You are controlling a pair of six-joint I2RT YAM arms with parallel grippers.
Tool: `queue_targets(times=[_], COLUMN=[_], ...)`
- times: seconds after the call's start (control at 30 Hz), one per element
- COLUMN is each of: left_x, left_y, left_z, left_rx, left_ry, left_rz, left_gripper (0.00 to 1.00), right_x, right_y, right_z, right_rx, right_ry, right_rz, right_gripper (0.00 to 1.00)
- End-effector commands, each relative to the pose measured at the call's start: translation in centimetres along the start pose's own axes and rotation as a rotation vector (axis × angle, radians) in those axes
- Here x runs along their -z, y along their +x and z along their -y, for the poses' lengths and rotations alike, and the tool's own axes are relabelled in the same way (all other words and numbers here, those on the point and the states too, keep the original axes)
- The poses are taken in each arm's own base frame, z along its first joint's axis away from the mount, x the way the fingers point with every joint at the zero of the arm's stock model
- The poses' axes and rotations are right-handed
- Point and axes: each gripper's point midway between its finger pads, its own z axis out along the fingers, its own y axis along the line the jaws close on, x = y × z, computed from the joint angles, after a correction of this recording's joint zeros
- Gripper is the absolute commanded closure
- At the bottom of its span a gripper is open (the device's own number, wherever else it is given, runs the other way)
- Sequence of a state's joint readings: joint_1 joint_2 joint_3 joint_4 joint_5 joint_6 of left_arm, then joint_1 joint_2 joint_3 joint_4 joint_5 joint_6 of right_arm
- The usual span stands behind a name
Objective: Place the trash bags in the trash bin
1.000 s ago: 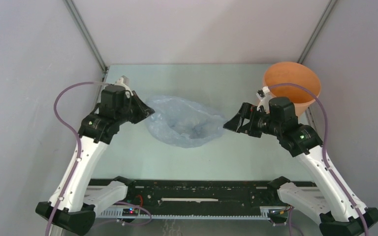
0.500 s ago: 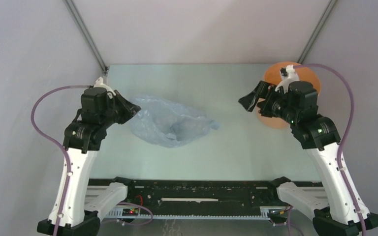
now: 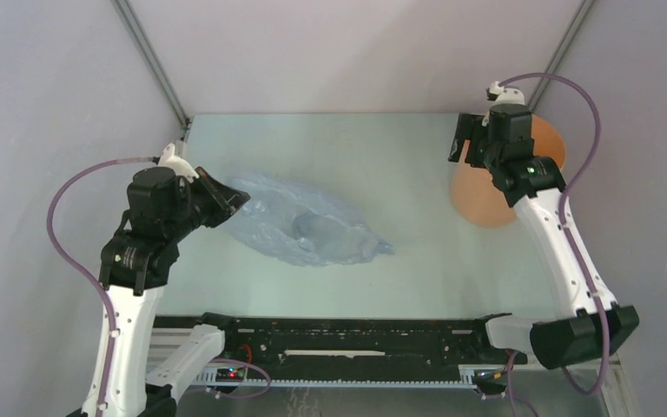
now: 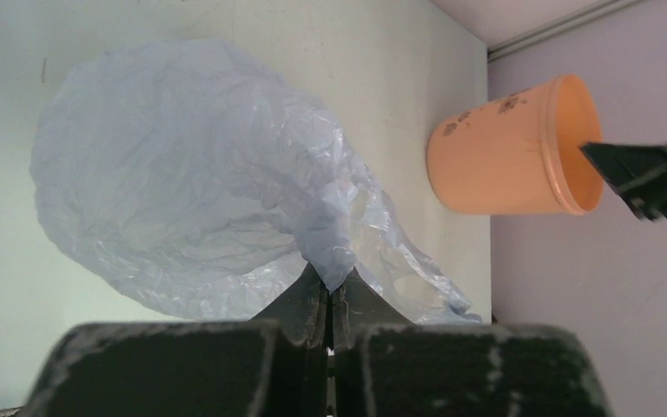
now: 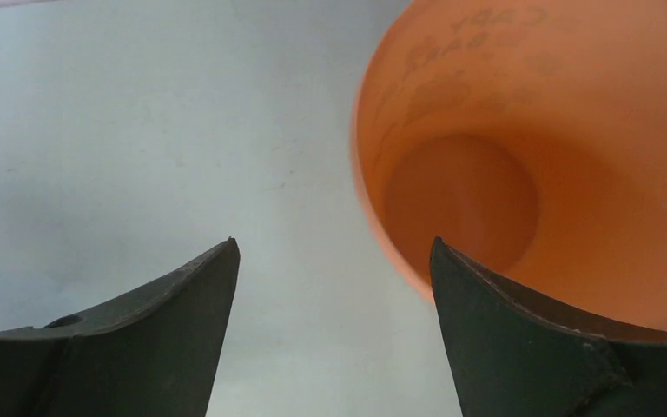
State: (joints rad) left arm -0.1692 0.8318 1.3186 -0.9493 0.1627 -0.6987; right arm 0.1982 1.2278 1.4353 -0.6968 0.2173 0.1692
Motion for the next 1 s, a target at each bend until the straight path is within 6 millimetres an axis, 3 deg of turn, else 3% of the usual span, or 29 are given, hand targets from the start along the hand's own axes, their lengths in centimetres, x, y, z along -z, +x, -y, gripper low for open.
queue_targets(times=[0.0, 0.1, 0.23, 0.3, 0.5, 0.6, 0.63, 0.67, 0.8, 0.97], left_x=[0.9, 1.3, 1.9, 2.5, 3.7, 3.5, 3.5, 3.5, 3.0, 2.8], left_y=[-0.5, -0.7, -1.1, -1.7, -3.3, -3.4, -3.5, -3.6, -3.6, -3.9], left_z=[2.0, 2.3, 2.8, 3.1, 3.7, 4.0, 4.1, 4.2, 4.3, 4.5], left_rx=[-0.039, -0.059, -0.065, -0.069, -0.087, -0.086, -0.087, -0.087, -0.084, -0.080], left_ry=[0.099, 0.107, 0.123, 0.130, 0.143, 0.151, 0.152, 0.154, 0.156, 0.161], left_rz=[0.012, 0.015, 0.028, 0.067, 0.147, 0.141, 0.142, 0.145, 0.131, 0.136], left_gripper=[1.00, 1.00, 1.00, 1.00, 1.00, 1.00, 1.00, 1.00, 1.00, 1.00], right_x=[-2.8, -4.6, -6.4, -6.7, -6.9, -6.8, -6.6, -6.3, -4.0, -0.4], right_y=[-1.4, 0.3, 2.6, 3.2, 4.4, 5.0, 5.1, 5.2, 6.4, 9.3], right_z=[0.1, -0.8, 0.2, 0.4, 0.4, 0.2, -0.3, -1.0, -5.5, -11.1], right_rx=[0.096, 0.117, 0.179, 0.195, 0.247, 0.265, 0.270, 0.273, 0.328, 0.335], right_ry=[-0.001, -0.044, 0.007, 0.019, 0.014, 0.003, -0.011, -0.033, -0.137, -0.287], right_rz=[0.020, -0.054, -0.172, -0.214, -0.269, -0.297, -0.305, -0.311, -0.318, -0.382], right_gripper=[0.15, 0.22, 0.35, 0.44, 0.57, 0.81, 0.94, 1.00, 1.00, 1.00])
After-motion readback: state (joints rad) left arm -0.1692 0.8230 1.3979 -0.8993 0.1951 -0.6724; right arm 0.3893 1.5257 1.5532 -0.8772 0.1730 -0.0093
